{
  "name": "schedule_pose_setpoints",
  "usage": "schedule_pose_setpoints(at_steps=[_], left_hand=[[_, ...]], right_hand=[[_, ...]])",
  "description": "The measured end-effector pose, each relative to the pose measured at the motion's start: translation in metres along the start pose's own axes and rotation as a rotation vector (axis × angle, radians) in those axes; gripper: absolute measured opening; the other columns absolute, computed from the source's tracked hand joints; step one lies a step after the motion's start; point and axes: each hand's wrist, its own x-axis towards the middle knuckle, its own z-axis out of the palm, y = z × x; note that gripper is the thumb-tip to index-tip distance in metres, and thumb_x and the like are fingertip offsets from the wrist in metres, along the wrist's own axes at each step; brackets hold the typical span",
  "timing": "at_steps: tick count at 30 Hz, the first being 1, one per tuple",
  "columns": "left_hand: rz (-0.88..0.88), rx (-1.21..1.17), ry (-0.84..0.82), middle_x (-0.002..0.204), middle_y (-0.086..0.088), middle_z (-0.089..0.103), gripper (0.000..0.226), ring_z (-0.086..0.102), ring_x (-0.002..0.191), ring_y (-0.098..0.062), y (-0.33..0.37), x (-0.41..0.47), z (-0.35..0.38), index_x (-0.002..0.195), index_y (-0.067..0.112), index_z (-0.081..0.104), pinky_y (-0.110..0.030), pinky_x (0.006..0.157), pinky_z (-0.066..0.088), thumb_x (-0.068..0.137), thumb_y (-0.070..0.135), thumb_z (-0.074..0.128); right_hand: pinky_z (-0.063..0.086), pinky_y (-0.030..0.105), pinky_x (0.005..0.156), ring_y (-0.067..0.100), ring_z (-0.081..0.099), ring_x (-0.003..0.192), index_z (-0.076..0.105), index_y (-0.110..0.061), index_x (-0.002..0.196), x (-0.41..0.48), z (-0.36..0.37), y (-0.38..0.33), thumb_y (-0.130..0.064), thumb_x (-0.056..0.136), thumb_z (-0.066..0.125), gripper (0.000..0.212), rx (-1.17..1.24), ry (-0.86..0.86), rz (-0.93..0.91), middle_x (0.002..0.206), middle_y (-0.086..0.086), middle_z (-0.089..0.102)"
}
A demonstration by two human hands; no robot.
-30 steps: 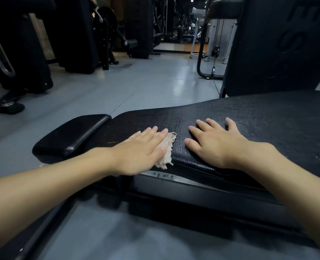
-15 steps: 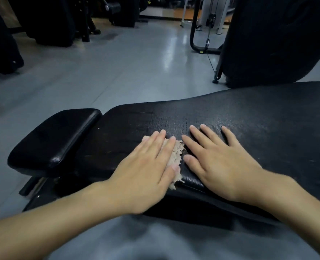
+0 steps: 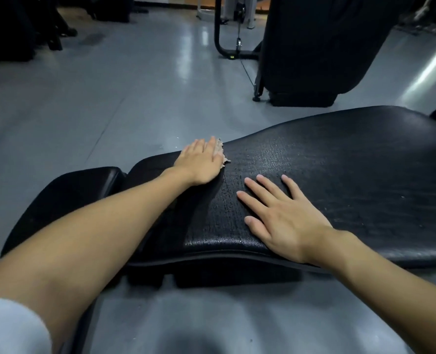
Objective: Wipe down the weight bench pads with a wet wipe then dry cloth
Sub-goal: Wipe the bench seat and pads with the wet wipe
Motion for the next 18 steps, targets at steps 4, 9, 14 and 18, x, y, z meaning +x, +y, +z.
schedule_pose_setpoints(at_steps=[4, 9, 14, 18], left_hand=[[0.003, -0.013, -0.019, 0.165, -0.009, -0.003, 0.062, -0.006, 0.151, -0.021, 0.002, -0.035, 0.004, 0.157, 0.020, 0.001, -0.037, 0.121, -0.007, 0.102, 0.046, 0.014], [0.047, -0.022, -0.005, 0.164, -0.004, -0.009, 0.061, -0.013, 0.150, -0.016, 0.004, -0.104, 0.016, 0.157, 0.023, -0.003, -0.036, 0.122, -0.007, 0.102, 0.046, 0.012], [0.060, 0.021, 0.024, 0.164, -0.006, -0.010, 0.062, -0.016, 0.150, -0.016, 0.008, -0.165, 0.029, 0.156, 0.020, -0.004, -0.038, 0.122, -0.005, 0.102, 0.046, 0.010], [0.057, 0.103, 0.058, 0.163, -0.011, -0.015, 0.071, -0.019, 0.149, -0.020, 0.011, -0.199, 0.030, 0.156, 0.022, -0.007, -0.039, 0.122, -0.006, 0.092, 0.052, 0.000]], right_hand=[[-0.003, 0.052, 0.121, 0.018, -0.006, 0.153, 0.009, -0.031, 0.158, -0.001, -0.003, -0.003, -0.056, 0.088, -0.009, 0.077, -0.011, -0.018, 0.020, 0.166, -0.003, -0.001], [-0.004, 0.053, 0.120, 0.017, -0.007, 0.152, 0.006, -0.031, 0.158, -0.001, -0.003, -0.007, -0.056, 0.084, -0.014, 0.080, -0.052, -0.041, 0.037, 0.166, -0.003, -0.002], [0.022, 0.056, 0.111, 0.026, 0.033, 0.140, 0.046, -0.022, 0.139, 0.013, -0.017, -0.007, -0.057, 0.087, 0.007, 0.073, -0.083, 0.003, -0.015, 0.149, 0.006, 0.042], [0.007, 0.057, 0.118, 0.017, 0.011, 0.151, 0.027, -0.029, 0.151, 0.046, -0.016, -0.018, -0.054, 0.094, 0.007, 0.066, 0.033, 0.039, -0.039, 0.162, -0.002, 0.020]])
